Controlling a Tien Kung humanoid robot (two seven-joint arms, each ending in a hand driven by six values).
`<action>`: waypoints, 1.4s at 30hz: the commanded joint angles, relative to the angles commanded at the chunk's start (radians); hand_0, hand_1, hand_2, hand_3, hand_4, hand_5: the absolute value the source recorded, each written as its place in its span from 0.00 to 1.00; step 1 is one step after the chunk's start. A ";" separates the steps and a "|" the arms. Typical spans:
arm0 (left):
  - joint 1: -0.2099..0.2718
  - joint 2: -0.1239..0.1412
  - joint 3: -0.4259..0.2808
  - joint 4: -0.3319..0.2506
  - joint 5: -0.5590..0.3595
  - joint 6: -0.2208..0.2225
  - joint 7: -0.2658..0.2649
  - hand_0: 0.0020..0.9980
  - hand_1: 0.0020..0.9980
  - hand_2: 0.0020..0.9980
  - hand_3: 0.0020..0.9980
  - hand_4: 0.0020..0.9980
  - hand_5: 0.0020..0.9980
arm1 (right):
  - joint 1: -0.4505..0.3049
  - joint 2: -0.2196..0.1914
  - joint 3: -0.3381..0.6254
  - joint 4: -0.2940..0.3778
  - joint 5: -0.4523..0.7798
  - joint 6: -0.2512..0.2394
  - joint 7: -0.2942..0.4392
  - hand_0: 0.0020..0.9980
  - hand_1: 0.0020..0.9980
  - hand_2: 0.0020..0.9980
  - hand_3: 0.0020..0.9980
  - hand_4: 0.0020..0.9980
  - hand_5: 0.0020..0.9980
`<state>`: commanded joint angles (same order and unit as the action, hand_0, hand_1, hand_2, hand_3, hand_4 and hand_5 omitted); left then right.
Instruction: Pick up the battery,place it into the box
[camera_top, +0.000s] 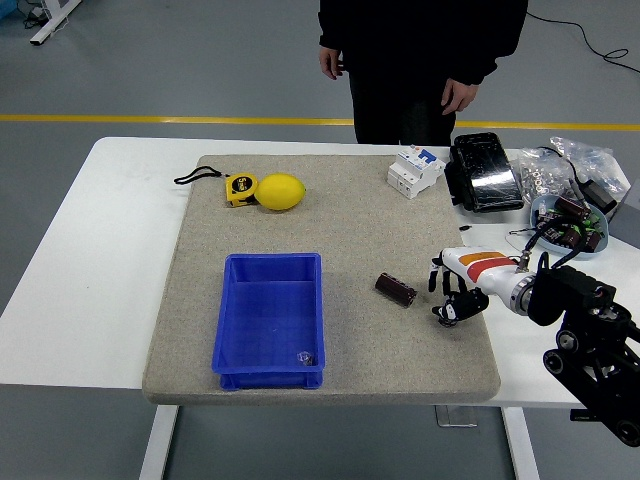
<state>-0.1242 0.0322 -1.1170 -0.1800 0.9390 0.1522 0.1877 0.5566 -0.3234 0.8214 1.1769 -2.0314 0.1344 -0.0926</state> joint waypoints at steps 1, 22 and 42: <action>0.000 0.000 0.000 0.000 0.001 0.000 0.000 0.75 0.69 0.71 0.60 0.65 0.56 | 0.001 0.000 0.003 -0.001 -0.002 0.005 -0.002 0.12 0.31 0.52 0.62 0.99 0.35; 0.006 0.001 -0.015 0.000 0.018 0.001 0.003 0.74 0.69 0.71 0.60 0.65 0.55 | -0.026 -0.050 0.037 0.056 -0.045 0.078 -0.012 0.16 0.34 0.63 0.69 1.00 0.41; 0.011 -0.001 -0.024 0.000 0.034 -0.001 0.008 0.74 0.69 0.71 0.60 0.65 0.56 | -0.039 -0.048 0.010 0.041 -0.040 0.030 -0.006 0.13 0.31 0.46 0.50 0.96 0.35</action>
<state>-0.1130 0.0307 -1.1414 -0.1800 0.9729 0.1512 0.1958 0.5179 -0.3719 0.8311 1.2175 -2.0715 0.1646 -0.0985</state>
